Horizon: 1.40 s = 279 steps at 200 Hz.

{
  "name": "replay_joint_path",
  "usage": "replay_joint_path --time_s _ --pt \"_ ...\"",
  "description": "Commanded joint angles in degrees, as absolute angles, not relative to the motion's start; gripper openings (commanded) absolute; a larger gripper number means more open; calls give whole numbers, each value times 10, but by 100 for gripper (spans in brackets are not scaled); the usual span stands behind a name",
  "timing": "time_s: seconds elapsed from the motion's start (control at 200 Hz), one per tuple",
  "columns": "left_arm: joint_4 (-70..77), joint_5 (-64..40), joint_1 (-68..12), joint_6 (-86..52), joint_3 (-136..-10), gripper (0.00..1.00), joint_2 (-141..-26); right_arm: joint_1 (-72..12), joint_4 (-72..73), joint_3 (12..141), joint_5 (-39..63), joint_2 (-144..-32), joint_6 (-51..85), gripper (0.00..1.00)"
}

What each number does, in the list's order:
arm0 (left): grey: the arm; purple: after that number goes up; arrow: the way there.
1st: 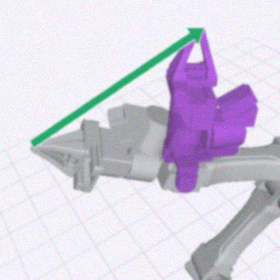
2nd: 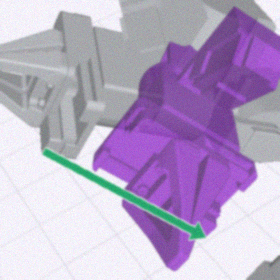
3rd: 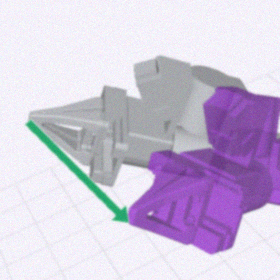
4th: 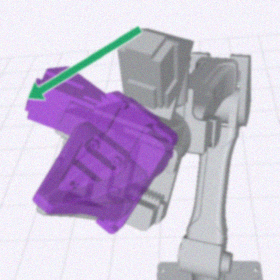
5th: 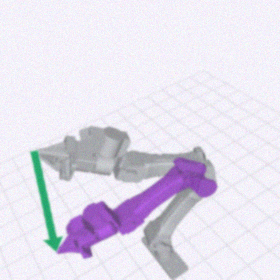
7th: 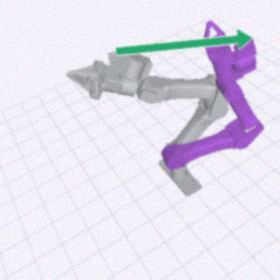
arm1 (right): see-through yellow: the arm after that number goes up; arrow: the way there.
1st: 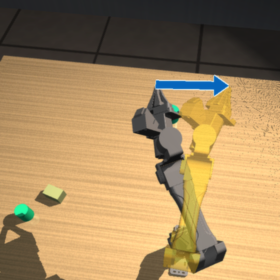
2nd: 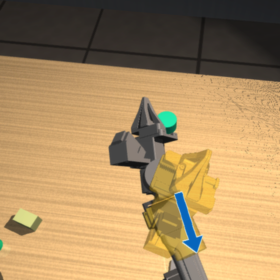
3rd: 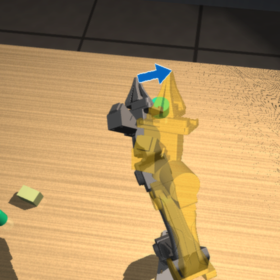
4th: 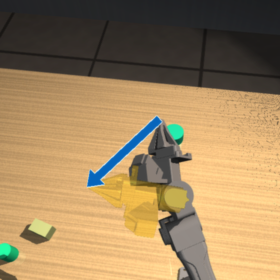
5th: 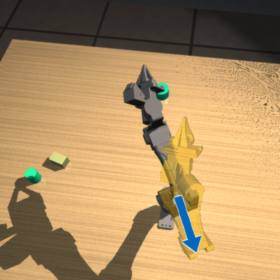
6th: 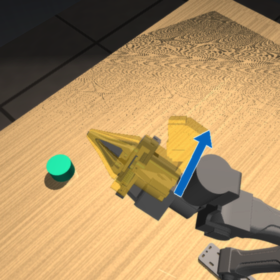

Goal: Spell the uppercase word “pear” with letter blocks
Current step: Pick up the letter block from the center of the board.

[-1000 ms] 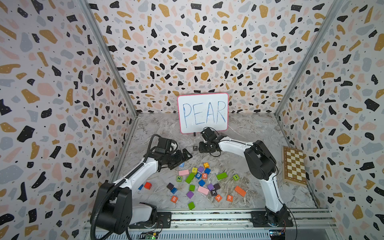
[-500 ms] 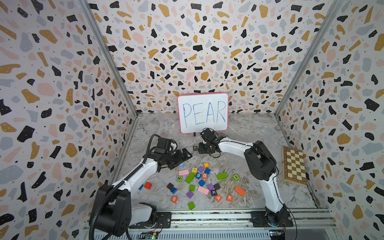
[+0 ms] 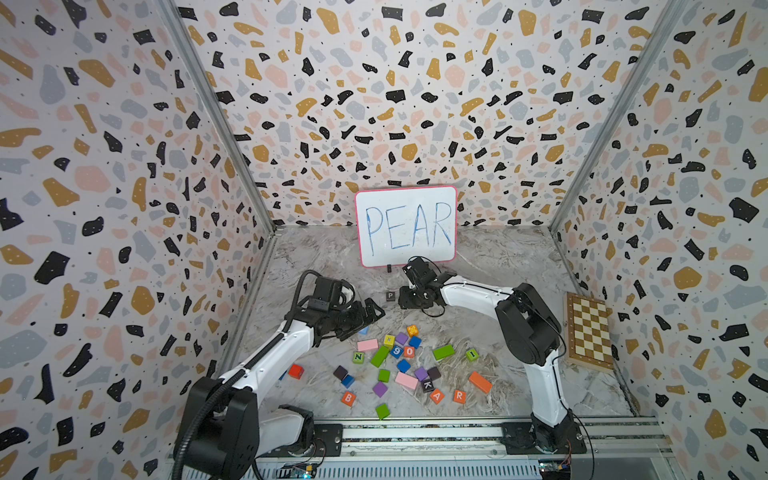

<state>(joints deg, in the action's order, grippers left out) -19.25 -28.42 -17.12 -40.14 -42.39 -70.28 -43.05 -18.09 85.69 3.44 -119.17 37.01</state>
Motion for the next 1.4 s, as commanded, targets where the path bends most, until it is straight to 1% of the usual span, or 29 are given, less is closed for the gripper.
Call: replay_joint_path --time_s 0.0,0.22,0.37,0.471,0.656,0.766,0.906,0.991,1.111,1.236,1.392 --pt "-199 -269 -186 -412 -409 99 -676 -442 -195 830 24 -1131 358 50" --pt "-226 -250 -228 -435 -382 99 -619 -470 -200 731 -12 -1053 323 50" --pt "-229 -220 -276 -464 -355 99 -574 -491 -211 661 -38 -987 312 50" --pt "-227 -213 -305 -484 -345 99 -566 -505 -215 611 -59 -945 316 50" --pt "-244 -189 -356 -497 -344 99 -557 -531 -218 535 -55 -881 337 50" --pt "-253 -184 -377 -522 -337 99 -543 -563 -229 493 -59 -839 313 50" --pt "-270 -177 -399 -539 -327 100 -515 -625 -222 441 -52 -788 258 50" --pt "-280 -178 -410 -547 -323 100 -506 -667 -226 431 -50 -774 248 50" --pt "-297 -176 -424 -553 -323 100 -503 -697 -234 421 -46 -773 248 50" --pt "-307 -175 -431 -555 -323 100 -500 -717 -245 414 -47 -772 257 50" --pt "-315 -174 -432 -552 -327 100 -500 -724 -253 403 -44 -759 265 51"
